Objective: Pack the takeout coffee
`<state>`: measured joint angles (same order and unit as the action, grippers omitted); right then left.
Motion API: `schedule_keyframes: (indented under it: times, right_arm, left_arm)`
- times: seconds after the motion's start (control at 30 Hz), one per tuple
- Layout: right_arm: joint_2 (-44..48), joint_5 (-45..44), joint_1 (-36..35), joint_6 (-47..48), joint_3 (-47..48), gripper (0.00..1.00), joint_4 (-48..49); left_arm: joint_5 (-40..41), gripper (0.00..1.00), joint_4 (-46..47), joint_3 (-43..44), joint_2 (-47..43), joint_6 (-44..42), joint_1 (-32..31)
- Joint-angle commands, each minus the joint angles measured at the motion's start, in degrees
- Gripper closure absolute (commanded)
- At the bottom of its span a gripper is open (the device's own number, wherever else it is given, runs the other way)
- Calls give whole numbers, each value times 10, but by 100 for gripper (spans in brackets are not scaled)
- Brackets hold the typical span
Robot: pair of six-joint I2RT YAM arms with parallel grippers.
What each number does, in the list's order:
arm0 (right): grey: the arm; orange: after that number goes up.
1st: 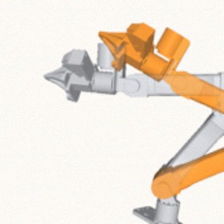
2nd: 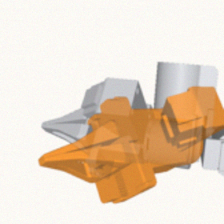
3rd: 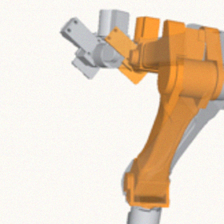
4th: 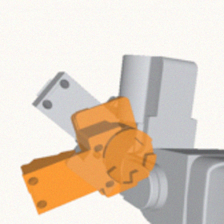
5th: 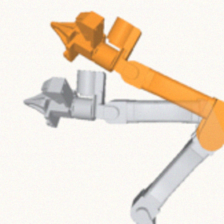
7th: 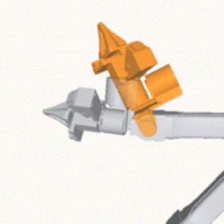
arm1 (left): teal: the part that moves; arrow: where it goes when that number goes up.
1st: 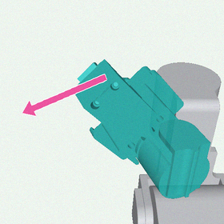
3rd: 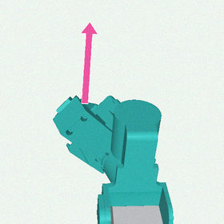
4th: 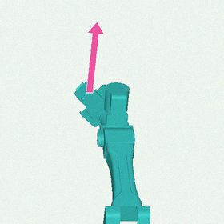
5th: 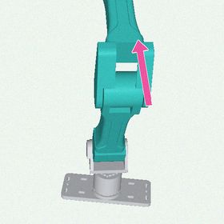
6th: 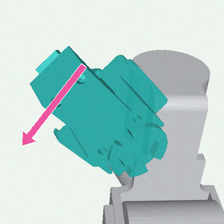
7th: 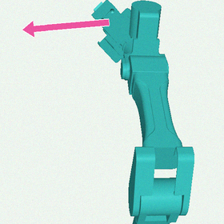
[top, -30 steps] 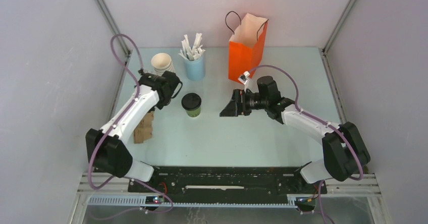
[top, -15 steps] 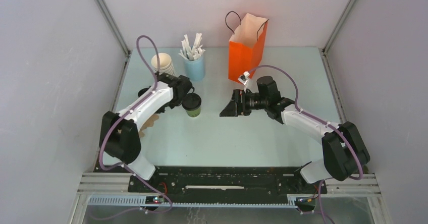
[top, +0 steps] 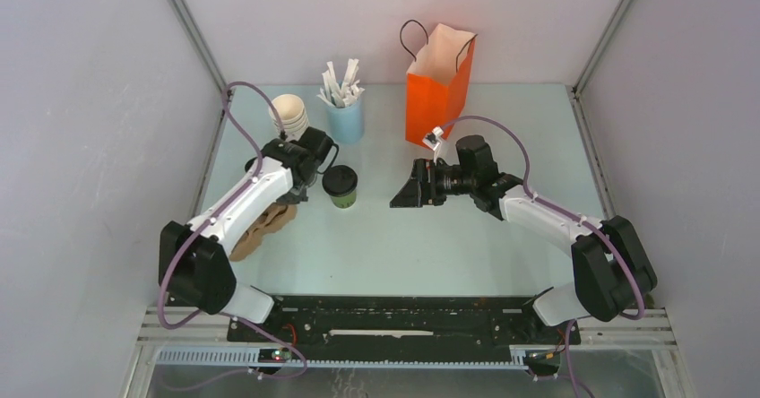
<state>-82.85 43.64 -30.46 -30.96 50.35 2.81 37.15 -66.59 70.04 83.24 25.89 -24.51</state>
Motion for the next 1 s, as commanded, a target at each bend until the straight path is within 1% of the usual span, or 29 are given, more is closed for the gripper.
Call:
schedule_keyframes:
  times: [0.0, 0.1, 0.17, 0.2, 0.27, 0.3, 0.33, 0.4, 0.53, 0.63, 0.7, 0.73, 0.83, 0.93, 0.97]
  right_arm:
    - [7, 2, 0, 2, 1, 4, 13]
    - [5, 3, -1, 1, 0, 4, 15]
    - [5, 3, -2, 1, 1, 4, 16]
    - [5, 2, -3, 2, 0, 4, 16]
    - [6, 0, -4, 3, 1, 4, 16]
    - [6, 0, -5, 2, 1, 4, 16]
    - [6, 0, -6, 3, 1, 4, 17]
    - [6, -2, -10, 4, 1, 3, 20]
    - [5, -3, -24, -7, 8, 3, 36]
    - [-5, -28, -61, -7, 39, 4, 17]
    - [-16, -53, -88, -33, 52, 6, 28]
    - [-23, -75, -103, -55, 53, 8, 45]
    - [-64, -129, -148, -138, 62, 9, 105]
    - [-111, -175, -185, -231, 69, 10, 178]
    - [-122, -197, -195, -251, 74, 10, 187]
  left_arm:
    - [9, 100, 9, 2, -12, 8, -3]
    - [88, 100, -18, 14, -34, 44, -18]
    - [99, 100, -4, 5, -69, 53, -19]
    - [79, 100, 18, -5, -87, 45, -17]
    - [-42, 100, 89, -34, -133, 5, -11]
    - [-81, 100, 120, -49, -149, -10, -11]
    - [-99, 100, 142, -62, -165, -13, -10]
    - [-110, 100, 155, -77, -180, -14, -6]
    - [-100, 100, 123, -79, -165, -27, -5]
    - [-105, 100, 119, -89, -148, -30, -5]
    - [-111, 100, 119, -101, -145, -33, -7]
    - [-112, 100, 117, -106, -147, -35, -9]
    - [-134, 100, 112, -117, -156, -43, -11]
    - [-122, 100, 90, -115, -159, -36, -18]
    - [-116, 100, 84, -112, -163, -31, -19]
